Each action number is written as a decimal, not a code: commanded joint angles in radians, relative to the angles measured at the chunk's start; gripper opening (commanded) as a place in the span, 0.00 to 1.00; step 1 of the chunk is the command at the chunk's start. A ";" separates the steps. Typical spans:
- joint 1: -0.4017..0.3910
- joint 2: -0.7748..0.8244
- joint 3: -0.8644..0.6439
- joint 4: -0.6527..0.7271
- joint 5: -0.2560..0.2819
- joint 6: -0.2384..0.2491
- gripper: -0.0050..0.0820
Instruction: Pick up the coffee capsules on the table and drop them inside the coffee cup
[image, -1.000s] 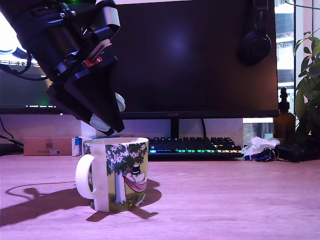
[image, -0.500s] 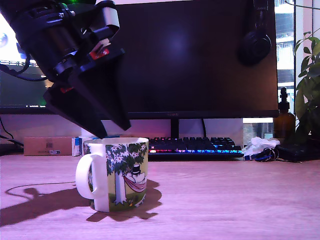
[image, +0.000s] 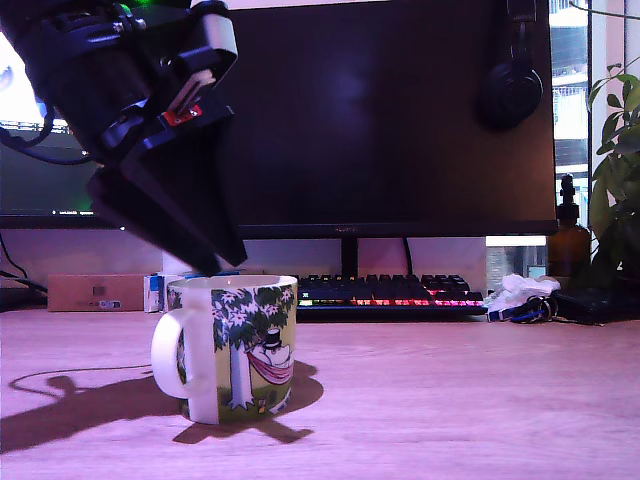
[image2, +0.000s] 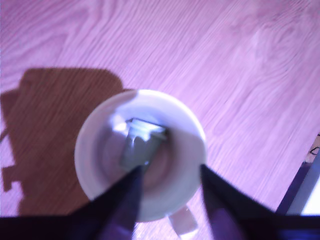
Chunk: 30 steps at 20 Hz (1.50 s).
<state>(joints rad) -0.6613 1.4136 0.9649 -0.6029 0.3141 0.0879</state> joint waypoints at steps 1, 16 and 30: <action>-0.001 -0.045 -0.002 0.018 0.015 -0.001 0.03; 0.293 -0.187 -0.124 0.071 0.131 -0.028 0.03; 0.365 -0.471 -0.380 0.183 0.124 -0.220 0.03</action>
<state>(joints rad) -0.2886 0.9718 0.5861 -0.4366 0.4400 -0.1158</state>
